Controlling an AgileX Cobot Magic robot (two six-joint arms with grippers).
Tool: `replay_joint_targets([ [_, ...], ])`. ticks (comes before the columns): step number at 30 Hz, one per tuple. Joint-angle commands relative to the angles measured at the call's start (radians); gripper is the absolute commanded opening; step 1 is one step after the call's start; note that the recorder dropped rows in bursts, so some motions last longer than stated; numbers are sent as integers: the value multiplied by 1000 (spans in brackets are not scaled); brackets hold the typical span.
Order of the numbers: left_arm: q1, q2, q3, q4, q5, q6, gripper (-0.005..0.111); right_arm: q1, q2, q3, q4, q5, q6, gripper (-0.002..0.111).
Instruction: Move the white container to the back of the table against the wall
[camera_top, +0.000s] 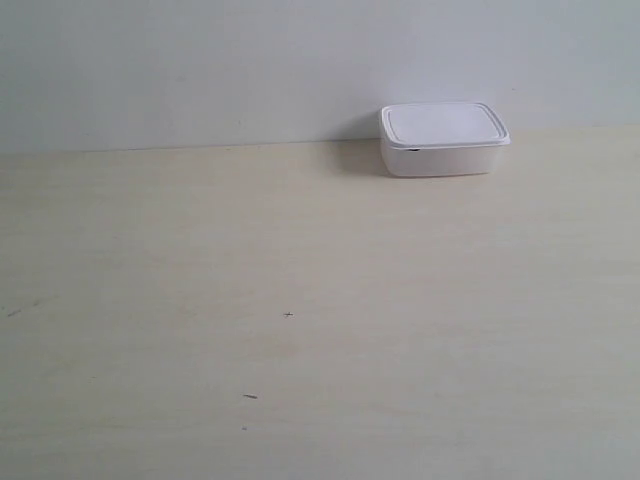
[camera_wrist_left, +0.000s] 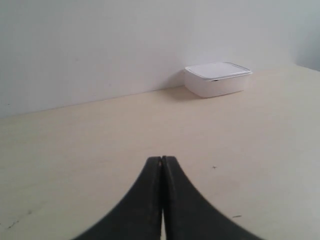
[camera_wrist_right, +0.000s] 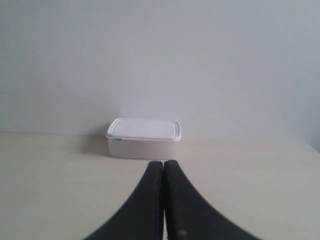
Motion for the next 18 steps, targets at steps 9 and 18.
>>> replay_joint_targets([
  [9,2,-23,-1,2,71,-2,0,-4,-7,4,-7,140,-3,0],
  [18,185,-23,-1,2,78,-1,0,-4,-12,4,-7,138,-3,0],
])
